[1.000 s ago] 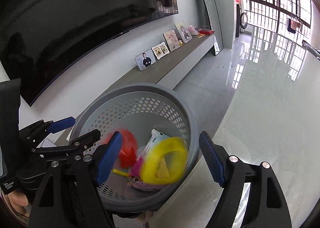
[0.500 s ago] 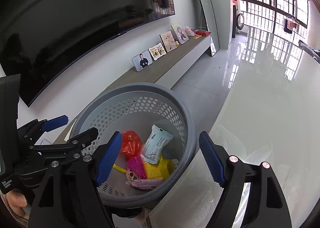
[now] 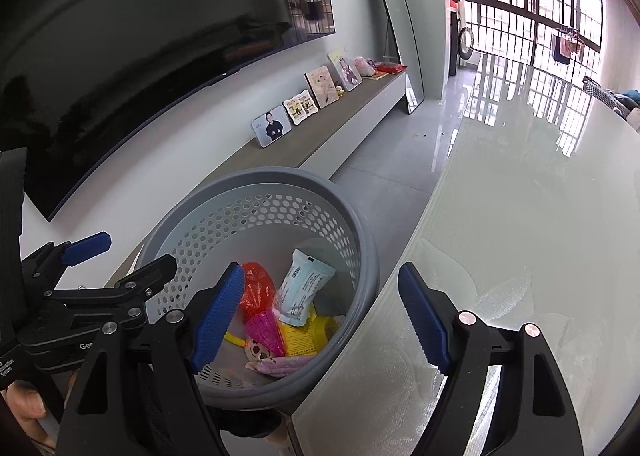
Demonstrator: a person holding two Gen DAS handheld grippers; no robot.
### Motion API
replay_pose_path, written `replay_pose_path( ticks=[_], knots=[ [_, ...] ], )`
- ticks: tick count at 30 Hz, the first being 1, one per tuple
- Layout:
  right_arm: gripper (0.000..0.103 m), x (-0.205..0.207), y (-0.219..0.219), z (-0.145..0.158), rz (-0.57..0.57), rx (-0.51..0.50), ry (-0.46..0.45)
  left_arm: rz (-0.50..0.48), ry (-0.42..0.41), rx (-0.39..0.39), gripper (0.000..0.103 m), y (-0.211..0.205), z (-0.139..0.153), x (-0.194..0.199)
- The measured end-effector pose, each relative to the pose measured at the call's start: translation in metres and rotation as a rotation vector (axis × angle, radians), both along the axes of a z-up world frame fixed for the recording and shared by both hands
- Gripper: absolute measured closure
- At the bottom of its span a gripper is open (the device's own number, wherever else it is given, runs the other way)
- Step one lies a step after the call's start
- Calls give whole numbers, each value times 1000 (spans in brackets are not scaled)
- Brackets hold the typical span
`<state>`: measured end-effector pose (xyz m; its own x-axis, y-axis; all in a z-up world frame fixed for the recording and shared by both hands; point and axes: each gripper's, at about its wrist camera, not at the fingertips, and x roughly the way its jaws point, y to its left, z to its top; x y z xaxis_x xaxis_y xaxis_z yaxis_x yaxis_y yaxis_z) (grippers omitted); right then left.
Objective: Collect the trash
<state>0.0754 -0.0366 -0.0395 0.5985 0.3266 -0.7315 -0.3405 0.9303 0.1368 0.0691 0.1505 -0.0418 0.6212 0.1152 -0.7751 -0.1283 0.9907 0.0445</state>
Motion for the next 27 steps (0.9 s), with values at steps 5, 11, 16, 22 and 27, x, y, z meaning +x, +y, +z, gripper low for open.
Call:
replay_pose_path(
  ticks=[5, 11, 16, 22, 27],
  knots=[
    [27, -2, 0, 1, -11, -18, -7, 8, 6, 8, 6, 2, -1, -1],
    [27, -4, 1, 2, -10, -19, -6, 15, 3, 12, 6, 2, 0, -2],
    [27, -4, 1, 1, -15, -24, -6, 19, 0, 15, 6, 1, 1, -3],
    [27, -5, 0, 1, -24, -31, -6, 18, 0, 14, 6, 1, 1, -3],
    [27, -6, 0, 1, -27, -36, -6, 21, 7, 9, 6, 1, 1, -4]
  ],
)
